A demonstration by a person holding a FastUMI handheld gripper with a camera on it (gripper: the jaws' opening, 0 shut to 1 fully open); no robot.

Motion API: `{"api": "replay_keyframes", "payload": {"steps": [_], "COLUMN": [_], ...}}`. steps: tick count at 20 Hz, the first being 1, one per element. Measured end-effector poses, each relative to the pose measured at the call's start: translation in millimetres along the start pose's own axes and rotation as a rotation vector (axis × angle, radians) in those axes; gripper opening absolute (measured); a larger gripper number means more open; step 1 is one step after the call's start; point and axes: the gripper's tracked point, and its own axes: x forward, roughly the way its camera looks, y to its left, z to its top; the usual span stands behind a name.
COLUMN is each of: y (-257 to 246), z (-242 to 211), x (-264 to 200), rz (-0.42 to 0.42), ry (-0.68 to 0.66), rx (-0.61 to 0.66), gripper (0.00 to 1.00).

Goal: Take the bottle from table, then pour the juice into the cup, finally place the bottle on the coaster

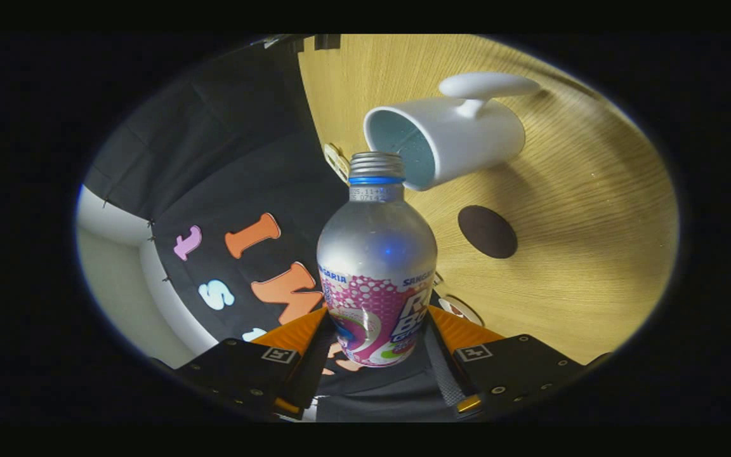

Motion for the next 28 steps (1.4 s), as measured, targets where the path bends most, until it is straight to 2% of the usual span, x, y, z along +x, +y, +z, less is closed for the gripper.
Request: {"api": "replay_keyframes", "payload": {"steps": [28], "y": [23.8], "z": [-2.0], "x": [-1.2], "rz": [0.029], "ry": [0.004], "rx": [0.107], "gripper": [0.76]}}
